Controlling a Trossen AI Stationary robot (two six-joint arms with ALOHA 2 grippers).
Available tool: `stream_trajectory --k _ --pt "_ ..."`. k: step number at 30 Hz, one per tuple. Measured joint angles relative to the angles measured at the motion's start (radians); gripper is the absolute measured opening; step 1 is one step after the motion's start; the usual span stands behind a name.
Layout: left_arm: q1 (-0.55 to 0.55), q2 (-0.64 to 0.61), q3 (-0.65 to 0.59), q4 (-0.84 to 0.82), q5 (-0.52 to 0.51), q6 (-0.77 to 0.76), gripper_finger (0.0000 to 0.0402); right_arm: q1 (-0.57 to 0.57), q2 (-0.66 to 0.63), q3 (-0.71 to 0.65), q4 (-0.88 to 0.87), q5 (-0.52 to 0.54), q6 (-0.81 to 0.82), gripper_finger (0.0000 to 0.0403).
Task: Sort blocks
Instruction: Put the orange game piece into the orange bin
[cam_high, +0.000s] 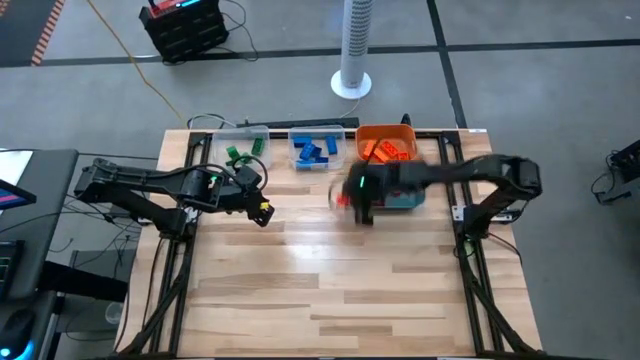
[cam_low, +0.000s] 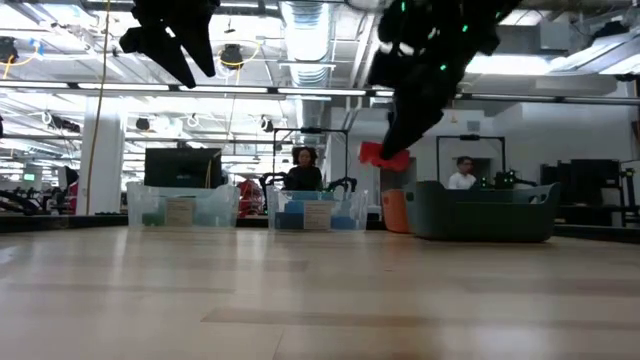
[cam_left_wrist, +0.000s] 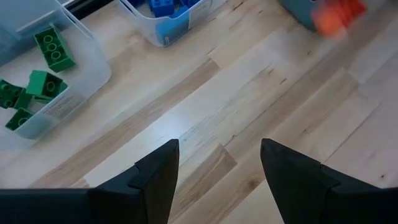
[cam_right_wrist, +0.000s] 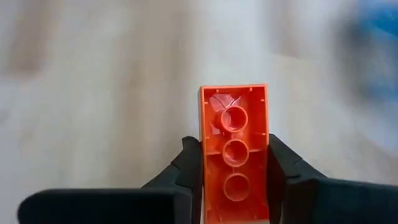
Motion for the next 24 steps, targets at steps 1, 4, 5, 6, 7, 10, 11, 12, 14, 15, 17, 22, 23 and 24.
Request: stream_trajectory --k 1,4,5,6,7,10,11,12,14,15,17,22,23,24 --pt "0.000 0.000 0.000 0.000 -0.001 0.000 0.0220 -0.060 -0.017 0.001 -0.008 0.001 0.042 0.0102" --pt "0.000 0.000 0.000 0.001 -0.004 -0.013 0.0220 -0.233 -0.045 0.001 -0.063 0.004 0.139 0.0102" --pt "0.000 0.000 0.000 0.002 -0.005 -0.015 0.0220 -0.283 -0.046 0.001 -0.075 0.004 0.167 0.0102" --pt "0.000 0.000 0.000 0.004 -0.005 -0.015 0.0220 -0.331 -0.046 0.001 -0.083 0.004 0.191 0.0102" --pt "0.000 0.000 0.000 0.007 -0.005 -0.014 0.0220 -0.374 -0.046 0.001 -0.092 0.004 0.216 0.0102" --pt "0.000 0.000 0.000 0.008 -0.006 -0.003 0.0220 -0.479 -0.046 0.000 -0.101 0.004 0.259 0.0101" --pt "0.000 0.000 0.000 0.008 -0.006 0.002 0.0220 -0.504 -0.046 0.000 -0.101 0.004 0.267 0.0101" --pt "0.000 0.000 0.000 0.008 -0.006 0.006 0.0220 -0.526 -0.046 0.000 -0.101 0.007 0.279 0.0102" --pt "0.000 0.000 0.000 0.008 -0.006 0.008 0.0220 -0.563 -0.043 0.000 -0.099 0.022 0.295 0.0111" --pt "0.000 0.000 0.000 0.008 -0.006 0.009 0.0220 -0.580 -0.037 0.000 -0.095 0.029 0.294 0.0118" --pt "0.000 0.000 0.000 0.008 -0.006 0.017 0.0220 -0.610 -0.021 0.000 -0.098 0.034 0.274 0.0136" --pt "0.000 0.000 0.000 0.029 -0.006 0.077 0.0220 -0.648 0.037 0.000 -0.101 -0.007 0.250 0.0202" --pt "0.000 0.000 0.000 0.038 -0.006 0.098 0.0220 -0.653 0.048 0.000 -0.102 -0.030 0.250 0.0216" --pt "0.000 0.000 0.000 0.049 -0.006 0.121 0.0220 -0.662 0.054 0.000 -0.103 -0.056 0.250 0.0228"
